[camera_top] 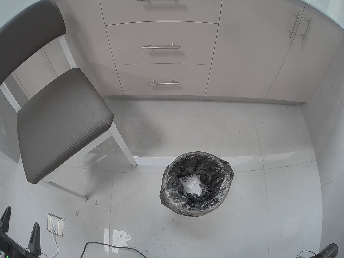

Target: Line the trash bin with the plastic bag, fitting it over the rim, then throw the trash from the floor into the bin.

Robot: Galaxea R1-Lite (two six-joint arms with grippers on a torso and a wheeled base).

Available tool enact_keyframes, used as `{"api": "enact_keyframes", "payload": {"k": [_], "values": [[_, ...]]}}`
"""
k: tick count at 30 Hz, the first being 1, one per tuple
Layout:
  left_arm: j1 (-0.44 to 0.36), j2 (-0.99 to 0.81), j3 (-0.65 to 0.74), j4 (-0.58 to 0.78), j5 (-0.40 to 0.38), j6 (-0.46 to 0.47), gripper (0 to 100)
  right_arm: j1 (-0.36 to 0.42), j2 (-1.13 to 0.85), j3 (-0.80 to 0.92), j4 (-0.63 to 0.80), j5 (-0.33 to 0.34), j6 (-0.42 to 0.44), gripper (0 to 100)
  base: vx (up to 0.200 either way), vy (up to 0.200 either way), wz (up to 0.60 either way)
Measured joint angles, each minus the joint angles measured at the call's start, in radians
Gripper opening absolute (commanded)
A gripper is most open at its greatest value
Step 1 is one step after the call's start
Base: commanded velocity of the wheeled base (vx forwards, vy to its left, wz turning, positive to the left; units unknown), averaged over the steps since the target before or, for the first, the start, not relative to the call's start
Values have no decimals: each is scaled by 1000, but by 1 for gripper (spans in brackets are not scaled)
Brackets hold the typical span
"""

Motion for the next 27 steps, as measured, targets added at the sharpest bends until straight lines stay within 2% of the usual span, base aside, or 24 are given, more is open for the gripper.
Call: {"api": "enact_keyframes", "payload": {"k": [4, 9, 17, 21, 27], "values": [[4, -6, 1, 42, 13, -72, 100, 0, 0, 3, 0, 0, 0, 0, 0, 0, 0], [5, -10, 1, 79, 22, -81, 100, 0, 1, 14, 0, 5, -4, 0, 0, 0, 0], [5, -12, 1, 66, 24, -83, 100, -1, 1, 124, -73, 115, -27, 0, 0, 0, 0], [5, -12, 1, 63, 25, -88, 100, -1, 2, 257, -209, 128, -57, 0, 0, 0, 0], [5, -12, 1, 62, 27, -96, 100, 0, 3, 534, -552, 135, -150, 0, 0, 0, 0]]}}
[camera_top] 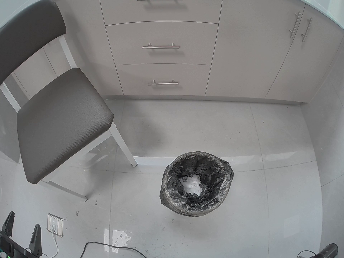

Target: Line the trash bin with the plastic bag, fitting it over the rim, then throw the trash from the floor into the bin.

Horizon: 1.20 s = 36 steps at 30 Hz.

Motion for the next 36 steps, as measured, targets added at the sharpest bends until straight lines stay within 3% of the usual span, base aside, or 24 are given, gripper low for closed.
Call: {"api": "enact_keyframes", "payload": {"k": [7, 13, 20, 36], "values": [[0, 0, 0, 0, 0, -7, 100, 0, 1, 341, -339, 9, -134, 0, 0, 0, 0], [0, 0, -1, -1, 1, -12, 100, 1, 1, 542, -461, 42, -132, 0, 0, 0, 0], [0, 1, 0, -2, 3, -13, 100, 1, 1, 576, -448, 209, -133, 0, 0, 0, 0], [0, 1, 0, -2, 0, 9, 100, 3, 2, 579, -426, 186, -113, 0, 0, 0, 0]]}}
